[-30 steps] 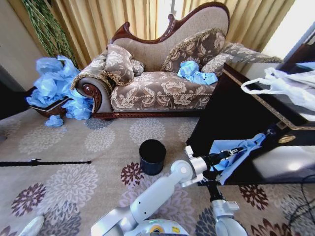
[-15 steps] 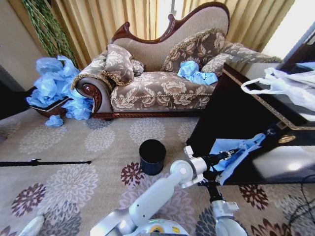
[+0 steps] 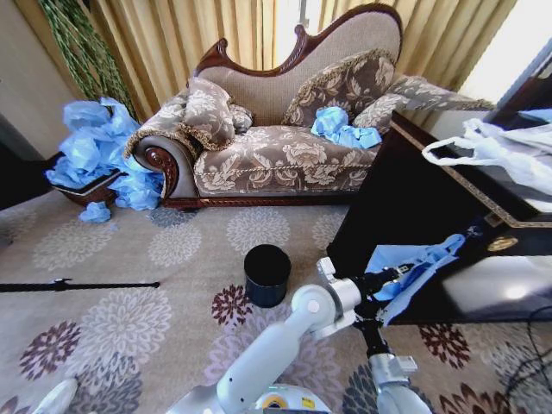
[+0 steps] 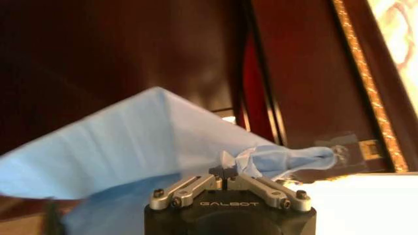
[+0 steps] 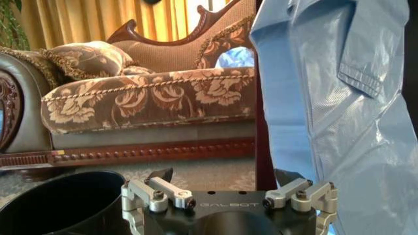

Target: Place a garbage bag over the trash bin.

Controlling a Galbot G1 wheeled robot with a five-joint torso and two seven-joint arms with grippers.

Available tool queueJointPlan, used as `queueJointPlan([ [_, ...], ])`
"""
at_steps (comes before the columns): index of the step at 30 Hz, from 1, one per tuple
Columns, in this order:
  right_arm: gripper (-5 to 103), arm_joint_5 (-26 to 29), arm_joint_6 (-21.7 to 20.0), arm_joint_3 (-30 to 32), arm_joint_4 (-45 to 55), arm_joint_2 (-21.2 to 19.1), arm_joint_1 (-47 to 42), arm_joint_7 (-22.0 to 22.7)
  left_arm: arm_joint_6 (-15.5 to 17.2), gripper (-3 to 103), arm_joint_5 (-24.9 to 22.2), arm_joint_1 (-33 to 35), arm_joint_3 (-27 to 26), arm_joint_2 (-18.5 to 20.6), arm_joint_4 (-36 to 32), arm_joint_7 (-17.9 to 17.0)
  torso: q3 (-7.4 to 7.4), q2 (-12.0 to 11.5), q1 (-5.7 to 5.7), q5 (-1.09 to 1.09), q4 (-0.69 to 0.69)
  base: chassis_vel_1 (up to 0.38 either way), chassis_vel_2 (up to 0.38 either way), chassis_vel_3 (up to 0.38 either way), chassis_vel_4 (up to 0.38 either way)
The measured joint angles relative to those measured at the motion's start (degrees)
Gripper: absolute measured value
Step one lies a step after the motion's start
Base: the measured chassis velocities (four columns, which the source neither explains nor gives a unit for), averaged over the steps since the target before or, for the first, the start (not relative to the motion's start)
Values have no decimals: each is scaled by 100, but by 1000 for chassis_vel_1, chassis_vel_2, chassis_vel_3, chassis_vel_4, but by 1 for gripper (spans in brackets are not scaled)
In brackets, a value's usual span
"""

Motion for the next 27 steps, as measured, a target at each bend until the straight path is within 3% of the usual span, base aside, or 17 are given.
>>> queueJointPlan([
  [8,100,-94,-17,-63,13,35,52,6,465,0,-215,285,-349,635,-492,-280,0,0,0,-1,1,0,0,0,0],
  [13,100,-146,-16,-78,13,69,33,5,590,0,-268,452,-545,918,-671,-293,0,0,0,-1,0,0,0,0,0],
  [16,100,-186,14,-79,5,108,-1,-14,711,0,-284,593,-768,1246,-793,-231,0,0,0,0,1,0,0,0,0],
  [27,100,-265,166,-157,6,250,-262,-383,796,0,-266,952,-1231,1730,-972,6,0,0,0,-1,0,0,0,0,0],
])
